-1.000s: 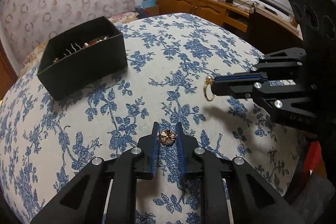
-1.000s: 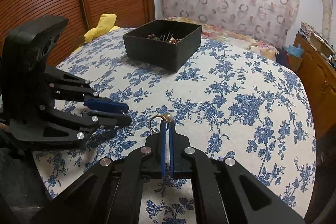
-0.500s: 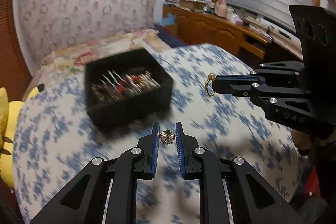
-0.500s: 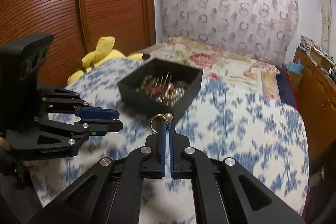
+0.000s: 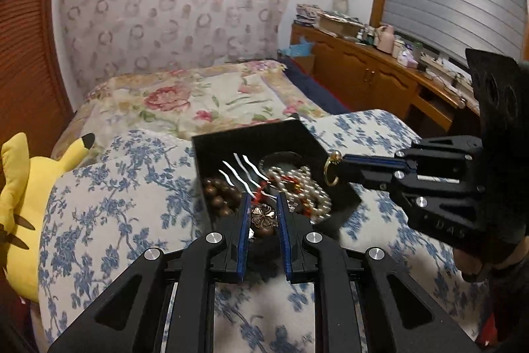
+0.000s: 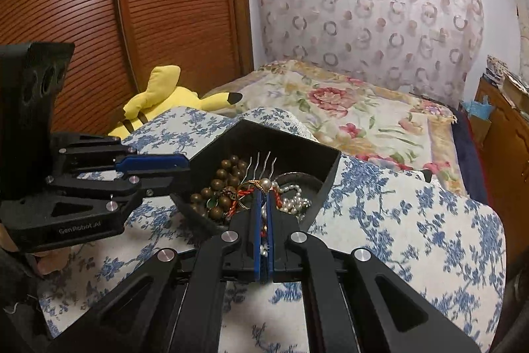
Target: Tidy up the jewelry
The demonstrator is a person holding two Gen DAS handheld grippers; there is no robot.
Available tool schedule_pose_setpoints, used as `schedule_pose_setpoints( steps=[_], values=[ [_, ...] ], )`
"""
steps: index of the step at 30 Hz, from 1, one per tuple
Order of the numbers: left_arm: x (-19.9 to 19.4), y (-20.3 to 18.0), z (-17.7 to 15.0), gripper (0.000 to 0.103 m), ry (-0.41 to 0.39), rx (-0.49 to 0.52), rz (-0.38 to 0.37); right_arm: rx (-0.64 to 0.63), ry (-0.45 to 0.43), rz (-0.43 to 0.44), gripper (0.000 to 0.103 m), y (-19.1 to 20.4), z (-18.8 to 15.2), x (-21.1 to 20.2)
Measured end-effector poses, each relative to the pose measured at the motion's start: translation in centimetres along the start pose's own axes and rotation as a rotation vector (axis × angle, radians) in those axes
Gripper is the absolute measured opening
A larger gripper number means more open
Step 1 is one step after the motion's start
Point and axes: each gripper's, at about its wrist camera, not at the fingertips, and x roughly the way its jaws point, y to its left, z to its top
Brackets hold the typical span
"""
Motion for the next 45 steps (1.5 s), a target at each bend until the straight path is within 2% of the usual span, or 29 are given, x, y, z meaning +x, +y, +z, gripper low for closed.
schedule_pose_setpoints(
  steps=[3, 5, 7, 8, 12, 14, 15, 16, 17, 20, 22, 26, 28, 30, 38, 45],
  values=[
    [0.3, 0.5, 0.0, 0.019, -0.001, -0.010, 0.025, 0.007, 0.000, -0.001, 0.005, -0.1, 0.2, 0.4],
    [0.0, 0.8, -0.1, 0.038, -0.009, -0.018, 0.035, 0.012, -0.002, -0.007, 0.006, -0.1, 0.2, 0.6],
    [-0.3, 0.9, -0.3, 0.040, -0.017, -0.022, 0.047, 0.015, -0.007, -0.010, 0.021, -0.2, 0.1, 0.5],
    [-0.5, 1.0, -0.5, 0.043, -0.017, -0.027, 0.054, 0.015, -0.011, -0.015, 0.024, -0.3, -0.1, 0.3],
    [-1.7, 0.8, -1.0, 0.060, -0.031, -0.033, 0.075, 0.026, -0.029, -0.026, 0.025, -0.1, -0.4, -0.7],
    [-2.6, 0.6, -1.3, 0.073, -0.047, -0.031, 0.092, 0.032, -0.051, -0.037, 0.027, 0.2, -0.7, -1.8],
    [-3.2, 0.4, -1.5, 0.077, -0.055, -0.029, 0.104, 0.043, -0.067, -0.046, 0.034, 0.3, -0.9, -2.5],
    [-3.5, 0.4, -1.6, 0.085, -0.057, -0.030, 0.110, 0.050, -0.077, -0.050, 0.042, 0.4, -1.0, -2.9],
    [-4.0, 0.3, -1.9, 0.089, -0.060, -0.034, 0.120, 0.062, -0.091, -0.051, 0.044, 0.5, -1.2, -3.7],
    [-5.5, 0.1, -2.4, 0.091, -0.066, -0.036, 0.140, 0.085, -0.133, -0.065, 0.055, 1.0, -2.0, -6.1],
    [-6.6, -0.1, -3.0, 0.094, -0.074, -0.038, 0.155, 0.100, -0.161, -0.077, 0.075, 1.4, -2.4, -7.6],
    [-8.8, -0.5, -3.6, 0.095, -0.092, -0.042, 0.175, 0.119, -0.208, -0.119, 0.085, 2.4, -3.4, -10.6],
    [-9.8, -0.6, -3.9, 0.095, -0.102, -0.051, 0.184, 0.137, -0.234, -0.149, 0.097, 2.7, -3.9, -12.0],
    [-10.6, -0.6, -4.2, 0.095, -0.114, -0.063, 0.186, 0.152, -0.254, -0.178, 0.101, 3.0, -4.3, -13.0],
    [-12.5, -0.8, -5.3, 0.095, -0.138, -0.100, 0.199, 0.224, -0.262, -0.287, 0.101, 3.1, -6.3, -15.0],
    [-12.6, -0.8, -5.7, 0.095, -0.136, -0.107, 0.201, 0.234, -0.270, -0.304, 0.101, 3.0, -6.8, -15.0]
  ],
)
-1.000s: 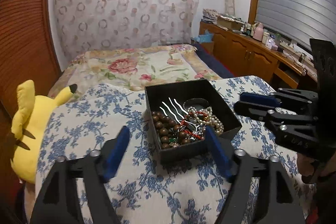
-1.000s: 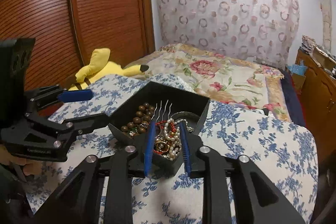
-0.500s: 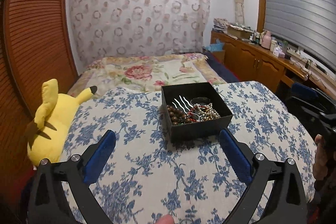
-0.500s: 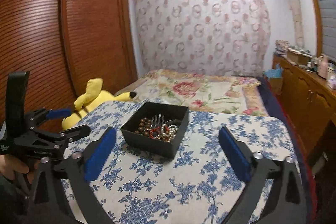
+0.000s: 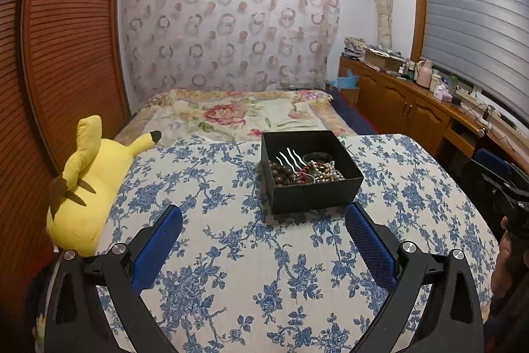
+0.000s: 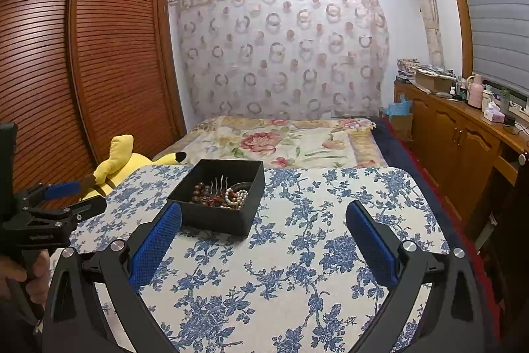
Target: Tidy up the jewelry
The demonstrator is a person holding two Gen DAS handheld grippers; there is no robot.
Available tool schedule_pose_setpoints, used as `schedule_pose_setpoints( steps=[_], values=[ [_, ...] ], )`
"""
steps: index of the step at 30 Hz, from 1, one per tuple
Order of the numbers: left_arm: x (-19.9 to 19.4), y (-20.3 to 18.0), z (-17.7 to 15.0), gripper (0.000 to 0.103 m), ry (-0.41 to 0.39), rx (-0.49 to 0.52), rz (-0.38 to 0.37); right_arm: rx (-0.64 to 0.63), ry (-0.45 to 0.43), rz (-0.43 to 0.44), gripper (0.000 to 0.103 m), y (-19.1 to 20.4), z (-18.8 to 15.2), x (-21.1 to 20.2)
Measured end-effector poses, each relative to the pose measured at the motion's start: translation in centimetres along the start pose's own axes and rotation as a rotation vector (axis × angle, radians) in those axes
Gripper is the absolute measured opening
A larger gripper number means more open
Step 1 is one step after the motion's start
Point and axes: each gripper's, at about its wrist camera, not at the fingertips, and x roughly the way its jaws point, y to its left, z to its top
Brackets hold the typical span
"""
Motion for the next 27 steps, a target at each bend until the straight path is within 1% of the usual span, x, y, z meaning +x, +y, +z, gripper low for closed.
schedule_pose_setpoints(
  steps=[27],
  values=[
    [-1.1, -0.5, -0.1, 0.095, -0.025, 0.009, 0.004, 0.000, 0.000, -0.015, 0.101, 0.1, -0.3, 0.0]
  ],
)
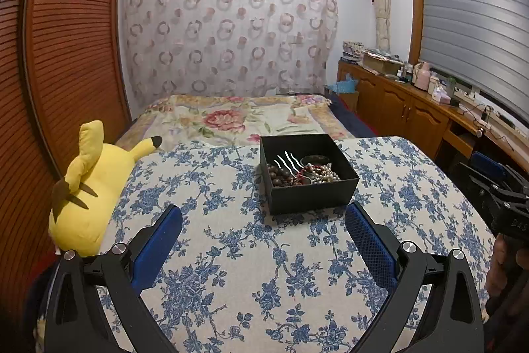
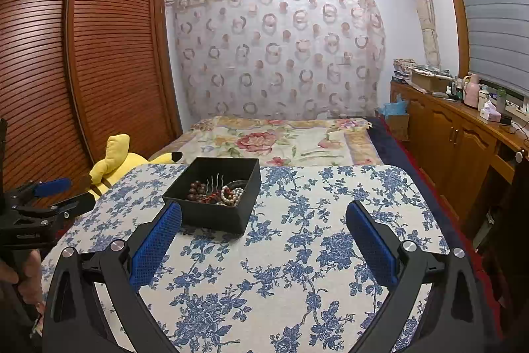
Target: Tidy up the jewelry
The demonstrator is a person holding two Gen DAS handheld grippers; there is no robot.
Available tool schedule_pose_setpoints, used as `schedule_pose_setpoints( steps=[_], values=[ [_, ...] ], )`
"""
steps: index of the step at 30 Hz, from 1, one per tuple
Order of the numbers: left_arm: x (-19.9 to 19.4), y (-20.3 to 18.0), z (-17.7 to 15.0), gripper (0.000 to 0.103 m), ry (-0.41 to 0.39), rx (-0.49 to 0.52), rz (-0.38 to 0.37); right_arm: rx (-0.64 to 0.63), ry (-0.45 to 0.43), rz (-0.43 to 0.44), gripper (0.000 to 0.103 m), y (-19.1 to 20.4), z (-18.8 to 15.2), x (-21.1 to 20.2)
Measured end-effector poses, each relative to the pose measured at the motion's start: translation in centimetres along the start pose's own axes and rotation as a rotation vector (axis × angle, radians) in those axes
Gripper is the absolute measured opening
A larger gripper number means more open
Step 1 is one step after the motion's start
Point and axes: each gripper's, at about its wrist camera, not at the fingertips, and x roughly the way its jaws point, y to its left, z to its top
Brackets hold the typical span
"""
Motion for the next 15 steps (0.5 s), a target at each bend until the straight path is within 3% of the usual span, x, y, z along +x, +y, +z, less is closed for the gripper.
schedule_pose_setpoints(
  steps=[15],
  values=[
    [-0.59, -0.09, 0.31, 0.095, -0.023, 0.004, 0.005, 0.002, -0.001, -0.001, 0.101, -0.10, -0.08, 0.02]
  ],
)
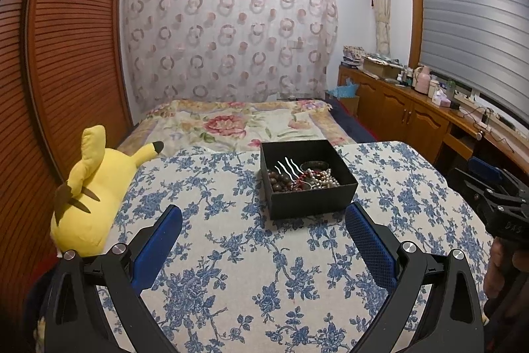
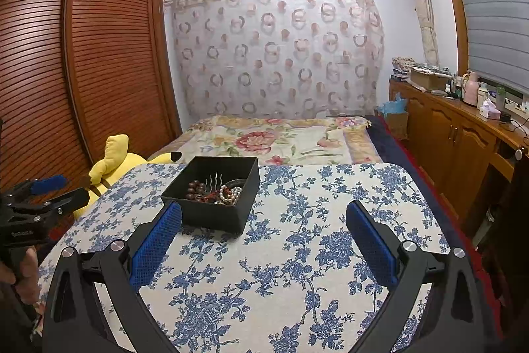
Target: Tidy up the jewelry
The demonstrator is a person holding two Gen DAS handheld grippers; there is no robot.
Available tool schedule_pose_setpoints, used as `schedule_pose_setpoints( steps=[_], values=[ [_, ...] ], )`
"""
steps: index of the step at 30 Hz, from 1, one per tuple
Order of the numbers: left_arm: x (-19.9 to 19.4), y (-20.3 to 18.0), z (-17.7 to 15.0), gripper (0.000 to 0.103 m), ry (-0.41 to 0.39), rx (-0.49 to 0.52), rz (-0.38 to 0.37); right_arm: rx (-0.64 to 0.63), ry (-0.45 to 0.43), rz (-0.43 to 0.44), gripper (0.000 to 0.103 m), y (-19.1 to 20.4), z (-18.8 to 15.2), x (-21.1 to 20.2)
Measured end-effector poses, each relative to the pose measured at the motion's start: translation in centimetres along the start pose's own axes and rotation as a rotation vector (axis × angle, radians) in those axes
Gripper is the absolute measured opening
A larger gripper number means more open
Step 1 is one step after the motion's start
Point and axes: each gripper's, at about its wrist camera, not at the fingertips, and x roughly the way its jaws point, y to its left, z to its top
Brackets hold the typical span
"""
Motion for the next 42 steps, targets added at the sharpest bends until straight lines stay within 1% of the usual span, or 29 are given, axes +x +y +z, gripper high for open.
schedule_pose_setpoints(
  steps=[42],
  values=[
    [-0.39, -0.20, 0.32, 0.095, -0.010, 0.002, -0.001, 0.002, -0.001, 0.000, 0.101, -0.01, -0.07, 0.14]
  ],
)
